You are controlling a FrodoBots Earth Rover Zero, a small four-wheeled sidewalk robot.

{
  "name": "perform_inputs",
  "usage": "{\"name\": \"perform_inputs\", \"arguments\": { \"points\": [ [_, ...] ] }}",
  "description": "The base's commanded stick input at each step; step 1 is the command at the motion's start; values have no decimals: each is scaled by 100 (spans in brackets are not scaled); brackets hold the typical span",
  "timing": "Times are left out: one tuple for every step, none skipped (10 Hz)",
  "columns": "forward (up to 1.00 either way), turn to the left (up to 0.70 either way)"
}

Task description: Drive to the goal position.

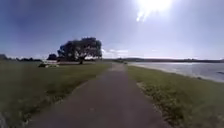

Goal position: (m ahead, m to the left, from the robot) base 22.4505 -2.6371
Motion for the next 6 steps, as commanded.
{"name": "perform_inputs", "arguments": {
  "points": [
    [85,0],
    [85,0],
    [85,0],
    [85,0],
    [85,0],
    [85,0]
  ]
}}
